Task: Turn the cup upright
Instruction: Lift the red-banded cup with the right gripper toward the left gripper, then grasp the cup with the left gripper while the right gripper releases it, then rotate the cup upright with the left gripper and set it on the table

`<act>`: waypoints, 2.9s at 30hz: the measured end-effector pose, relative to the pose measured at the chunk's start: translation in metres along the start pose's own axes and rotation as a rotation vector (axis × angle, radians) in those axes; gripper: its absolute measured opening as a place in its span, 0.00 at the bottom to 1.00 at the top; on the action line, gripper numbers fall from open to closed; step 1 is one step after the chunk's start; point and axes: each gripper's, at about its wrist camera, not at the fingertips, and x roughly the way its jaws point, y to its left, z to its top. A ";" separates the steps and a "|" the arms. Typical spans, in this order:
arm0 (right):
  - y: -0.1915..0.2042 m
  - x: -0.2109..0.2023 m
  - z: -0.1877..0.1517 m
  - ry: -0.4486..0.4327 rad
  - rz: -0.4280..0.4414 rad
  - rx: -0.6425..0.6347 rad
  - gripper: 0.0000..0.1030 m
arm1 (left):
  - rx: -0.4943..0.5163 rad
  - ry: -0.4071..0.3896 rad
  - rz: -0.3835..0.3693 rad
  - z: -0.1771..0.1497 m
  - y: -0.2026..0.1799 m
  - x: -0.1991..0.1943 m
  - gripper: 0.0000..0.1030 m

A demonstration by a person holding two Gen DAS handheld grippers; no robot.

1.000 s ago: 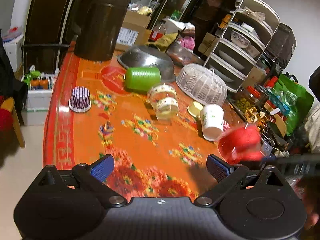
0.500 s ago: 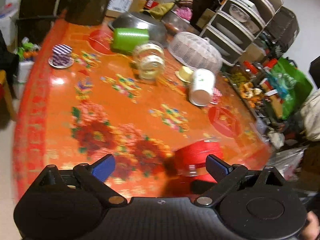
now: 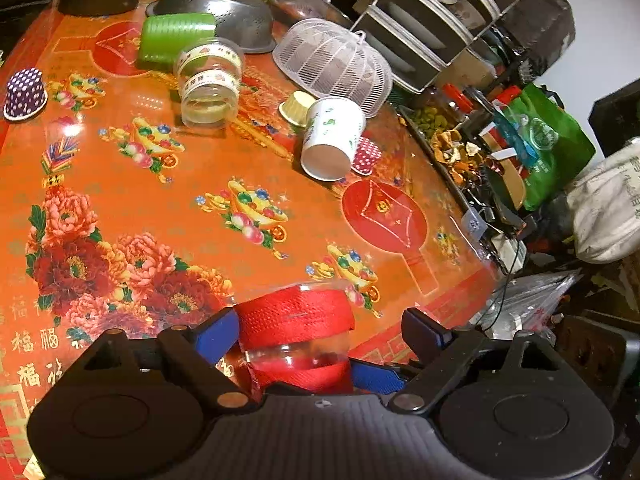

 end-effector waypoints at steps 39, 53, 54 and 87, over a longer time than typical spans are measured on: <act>-0.024 -0.051 -0.010 -0.172 -0.015 0.005 0.89 | 0.051 0.051 0.134 0.008 -0.001 0.020 0.67; -0.071 -0.071 -0.052 -0.460 -0.005 0.113 0.94 | 0.332 -0.724 0.165 -0.086 -0.025 -0.031 0.68; -0.071 -0.070 -0.055 -0.472 -0.004 0.106 0.95 | 0.339 -0.744 0.181 -0.096 -0.025 -0.025 0.68; -0.070 -0.061 -0.091 -0.606 -0.083 0.024 0.99 | 0.543 -0.845 0.417 -0.155 -0.029 0.015 0.68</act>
